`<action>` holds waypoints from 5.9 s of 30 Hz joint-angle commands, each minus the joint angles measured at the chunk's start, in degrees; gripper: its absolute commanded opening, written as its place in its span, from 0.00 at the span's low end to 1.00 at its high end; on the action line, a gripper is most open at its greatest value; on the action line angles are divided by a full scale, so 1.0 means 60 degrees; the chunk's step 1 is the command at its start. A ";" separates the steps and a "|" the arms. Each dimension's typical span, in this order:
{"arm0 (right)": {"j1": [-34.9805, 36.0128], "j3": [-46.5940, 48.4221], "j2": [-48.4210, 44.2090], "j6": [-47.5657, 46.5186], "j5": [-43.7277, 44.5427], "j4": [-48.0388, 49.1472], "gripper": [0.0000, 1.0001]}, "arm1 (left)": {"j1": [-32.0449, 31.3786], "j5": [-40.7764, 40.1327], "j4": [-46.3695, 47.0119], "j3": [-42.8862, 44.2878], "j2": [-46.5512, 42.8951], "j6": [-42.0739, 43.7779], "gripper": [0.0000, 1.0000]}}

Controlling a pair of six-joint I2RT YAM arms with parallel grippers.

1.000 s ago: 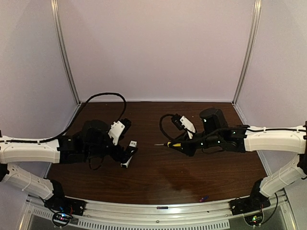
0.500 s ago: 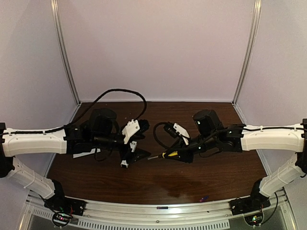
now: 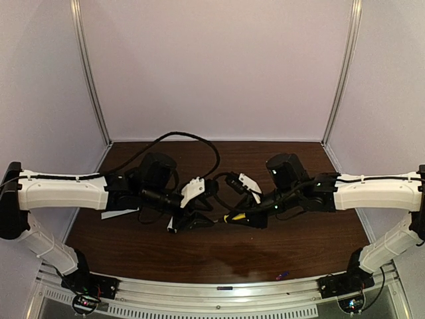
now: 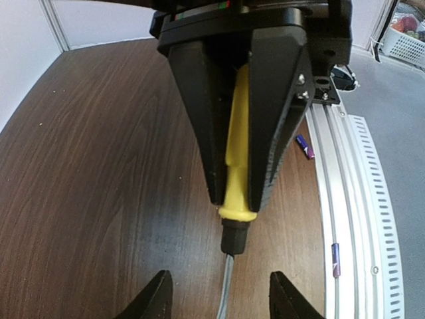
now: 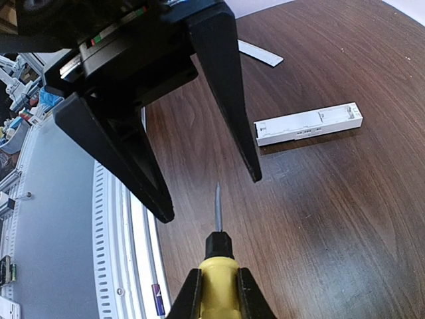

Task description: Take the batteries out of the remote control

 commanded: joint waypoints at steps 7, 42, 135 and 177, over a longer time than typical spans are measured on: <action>0.0059 0.0166 -0.0331 0.0087 -0.0200 0.0262 0.00 | -0.0048 0.0491 0.0261 0.0197 0.0366 0.0107 0.46; 0.0060 0.0137 -0.0377 0.0086 0.0041 0.0467 0.00 | -0.0039 0.0651 0.0327 0.0690 0.0623 -0.0019 0.00; -0.0338 -0.1747 -0.2876 0.1272 0.7837 0.1255 1.00 | 0.1521 -0.3750 0.0325 0.3181 0.5593 -0.1535 0.27; -0.0339 -0.1274 -0.2634 0.1651 0.7568 0.0955 1.00 | 0.1551 -0.6333 0.0853 0.1572 0.1511 -0.1430 0.97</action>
